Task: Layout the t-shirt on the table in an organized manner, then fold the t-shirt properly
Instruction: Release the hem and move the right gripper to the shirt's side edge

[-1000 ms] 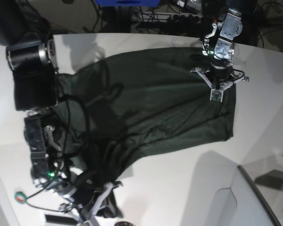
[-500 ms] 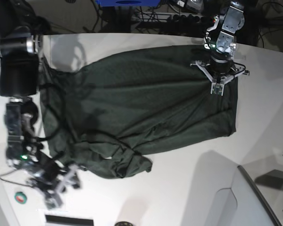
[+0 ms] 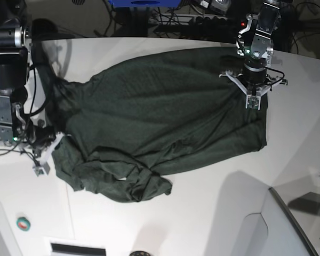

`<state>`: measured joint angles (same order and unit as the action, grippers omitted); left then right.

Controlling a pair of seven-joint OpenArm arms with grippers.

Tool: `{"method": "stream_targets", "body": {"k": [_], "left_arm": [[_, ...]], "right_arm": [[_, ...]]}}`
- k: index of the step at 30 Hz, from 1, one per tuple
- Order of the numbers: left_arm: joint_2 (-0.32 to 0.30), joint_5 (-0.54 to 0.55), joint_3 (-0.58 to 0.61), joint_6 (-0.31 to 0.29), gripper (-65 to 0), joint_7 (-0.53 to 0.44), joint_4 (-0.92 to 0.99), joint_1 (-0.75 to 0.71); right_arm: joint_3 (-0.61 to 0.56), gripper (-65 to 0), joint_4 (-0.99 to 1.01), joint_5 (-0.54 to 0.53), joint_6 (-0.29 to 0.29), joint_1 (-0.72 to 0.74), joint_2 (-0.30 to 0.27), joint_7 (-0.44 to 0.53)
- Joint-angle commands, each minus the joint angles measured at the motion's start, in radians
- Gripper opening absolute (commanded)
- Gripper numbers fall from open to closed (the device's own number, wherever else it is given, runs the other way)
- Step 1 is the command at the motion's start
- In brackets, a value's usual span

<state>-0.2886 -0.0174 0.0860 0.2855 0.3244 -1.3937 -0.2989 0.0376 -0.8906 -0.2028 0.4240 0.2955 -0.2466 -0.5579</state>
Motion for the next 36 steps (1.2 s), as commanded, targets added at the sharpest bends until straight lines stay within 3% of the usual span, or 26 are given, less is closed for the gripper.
{"method": "stream_targets", "body": {"k": [1,5,9,14,19,26,31,34,36], "left_arm": [[-0.011,-0.006,-0.010,0.013,-65.0,-0.015,0.001,0.004],[-0.011,-0.006,-0.041,0.013,-65.0,-0.015,0.035,0.004],[-0.013,-0.006,-0.053,0.013,-65.0,-0.015,0.047,0.004],[-0.008,-0.008,-0.044,0.013,-65.0,-0.015,0.047,0.004],[-0.007,-0.008,-0.044,0.013,-65.0,-0.015,0.032,0.020],[-0.005,0.004,-0.053,0.011,-65.0,-0.015,-0.123,-0.098],[-0.004,0.004,-0.048,0.011,-65.0,-0.021,-0.100,-0.130],[-0.004,0.004,-0.050,0.011,-65.0,-0.021,-0.091,-0.132],[-0.004,0.004,-0.051,0.011,-65.0,-0.021,-0.097,-0.142]], "right_arm": [[0.005,-64.4,0.008,-0.005,0.002,0.015,-0.015,0.023],[0.015,-64.4,0.038,-0.005,0.000,-0.032,-0.040,0.032],[0.173,-64.4,-0.032,-0.005,-0.007,-0.134,-0.036,0.026],[0.213,-64.4,-0.235,-0.005,-0.115,-0.310,-0.032,0.029],[0.218,-64.4,-0.460,-0.007,-0.173,-0.419,-0.012,0.034],[0.235,-63.5,-0.796,-0.007,-0.169,-0.560,0.030,0.032],[0.230,-63.5,-0.663,-0.007,-0.162,-0.447,0.023,0.026],[0.180,-63.3,-0.582,-0.005,-0.083,-0.379,0.023,0.016],[0.115,-61.2,-0.586,-0.004,-0.066,-0.371,0.022,0.012]]}}
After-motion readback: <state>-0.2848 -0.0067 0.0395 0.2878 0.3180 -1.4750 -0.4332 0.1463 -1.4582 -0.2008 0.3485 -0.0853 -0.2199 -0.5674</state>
